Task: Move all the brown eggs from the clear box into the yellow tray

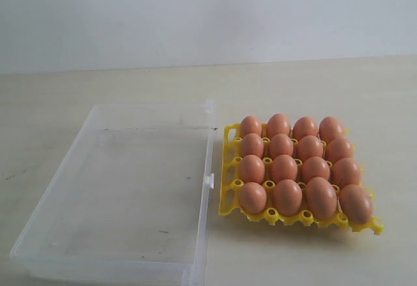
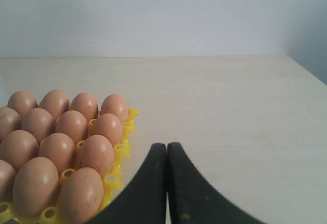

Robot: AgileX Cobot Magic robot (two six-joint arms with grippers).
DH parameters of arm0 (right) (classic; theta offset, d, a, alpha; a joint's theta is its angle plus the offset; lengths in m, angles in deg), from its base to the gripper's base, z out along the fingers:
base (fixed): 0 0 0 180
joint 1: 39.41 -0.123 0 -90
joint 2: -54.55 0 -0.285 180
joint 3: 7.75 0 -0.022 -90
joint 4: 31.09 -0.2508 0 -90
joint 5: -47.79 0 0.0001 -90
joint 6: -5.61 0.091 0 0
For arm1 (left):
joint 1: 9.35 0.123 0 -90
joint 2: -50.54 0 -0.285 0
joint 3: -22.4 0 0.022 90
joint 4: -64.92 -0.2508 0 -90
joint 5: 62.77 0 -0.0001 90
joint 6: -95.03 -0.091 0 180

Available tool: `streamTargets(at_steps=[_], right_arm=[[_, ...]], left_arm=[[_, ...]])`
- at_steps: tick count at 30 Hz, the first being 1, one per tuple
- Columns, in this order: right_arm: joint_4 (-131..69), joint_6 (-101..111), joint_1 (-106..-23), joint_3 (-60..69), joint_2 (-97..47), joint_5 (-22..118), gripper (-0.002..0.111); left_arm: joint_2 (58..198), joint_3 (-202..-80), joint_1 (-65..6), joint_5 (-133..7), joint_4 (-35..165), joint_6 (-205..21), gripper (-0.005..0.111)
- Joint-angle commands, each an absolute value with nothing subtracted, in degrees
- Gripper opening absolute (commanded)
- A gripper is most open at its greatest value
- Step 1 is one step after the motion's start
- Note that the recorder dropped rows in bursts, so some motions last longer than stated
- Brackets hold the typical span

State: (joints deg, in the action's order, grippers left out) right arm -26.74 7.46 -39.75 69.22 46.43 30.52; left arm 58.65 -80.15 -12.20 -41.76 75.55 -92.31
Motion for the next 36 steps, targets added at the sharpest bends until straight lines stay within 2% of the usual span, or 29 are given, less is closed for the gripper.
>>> streamTargets(at_steps=[1,36], right_arm=[[-26.7,7.3,-39.4,69.5,46.8,30.5,0.0],[-26.7,7.6,-39.4,69.5,46.8,31.0,0.0]], left_arm=[[58.3,-80.4,-12.1,-42.3,75.7,-92.5,0.0],[58.3,-80.4,-12.1,-42.3,75.7,-92.5,0.0]])
